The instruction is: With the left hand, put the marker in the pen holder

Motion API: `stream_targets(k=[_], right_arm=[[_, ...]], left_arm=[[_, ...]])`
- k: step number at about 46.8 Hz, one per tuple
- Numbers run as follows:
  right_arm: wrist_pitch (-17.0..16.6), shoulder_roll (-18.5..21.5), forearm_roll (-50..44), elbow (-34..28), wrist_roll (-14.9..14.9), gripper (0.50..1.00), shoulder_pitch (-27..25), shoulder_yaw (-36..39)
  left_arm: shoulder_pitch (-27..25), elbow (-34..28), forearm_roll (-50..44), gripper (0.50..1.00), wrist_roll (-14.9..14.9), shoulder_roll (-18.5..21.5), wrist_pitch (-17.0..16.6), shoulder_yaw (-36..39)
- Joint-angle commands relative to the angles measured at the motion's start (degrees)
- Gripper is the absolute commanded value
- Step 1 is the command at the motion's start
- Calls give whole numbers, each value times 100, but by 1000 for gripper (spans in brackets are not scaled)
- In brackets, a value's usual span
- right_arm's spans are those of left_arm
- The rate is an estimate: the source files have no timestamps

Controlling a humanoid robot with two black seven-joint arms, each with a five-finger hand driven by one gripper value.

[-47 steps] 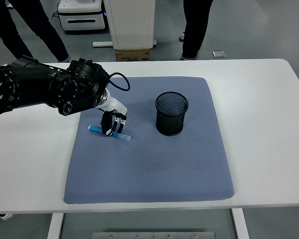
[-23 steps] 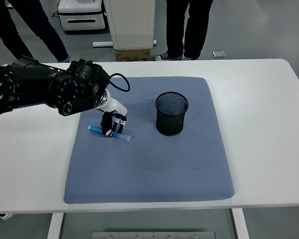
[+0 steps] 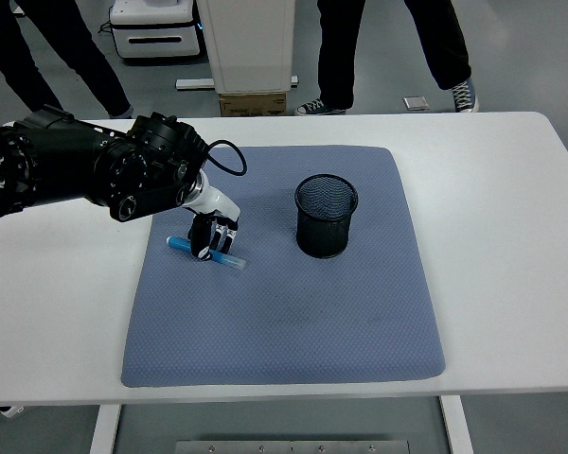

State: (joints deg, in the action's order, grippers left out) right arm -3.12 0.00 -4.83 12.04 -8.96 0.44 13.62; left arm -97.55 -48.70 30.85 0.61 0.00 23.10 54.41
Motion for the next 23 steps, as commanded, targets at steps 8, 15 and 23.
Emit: stream_targets(k=[8, 15, 23], right_arm=[[-4, 0, 0, 0, 0, 1000, 0, 0], [5, 0, 0, 0, 0, 1000, 0, 0], [5, 0, 0, 0, 0, 1000, 0, 0]], left_arm=[[0, 1, 0, 500, 0, 0, 11, 9], [-35, 9, -9, 500, 9, 27, 19, 9], [-97, 18, -88, 500, 53, 53, 37, 0]])
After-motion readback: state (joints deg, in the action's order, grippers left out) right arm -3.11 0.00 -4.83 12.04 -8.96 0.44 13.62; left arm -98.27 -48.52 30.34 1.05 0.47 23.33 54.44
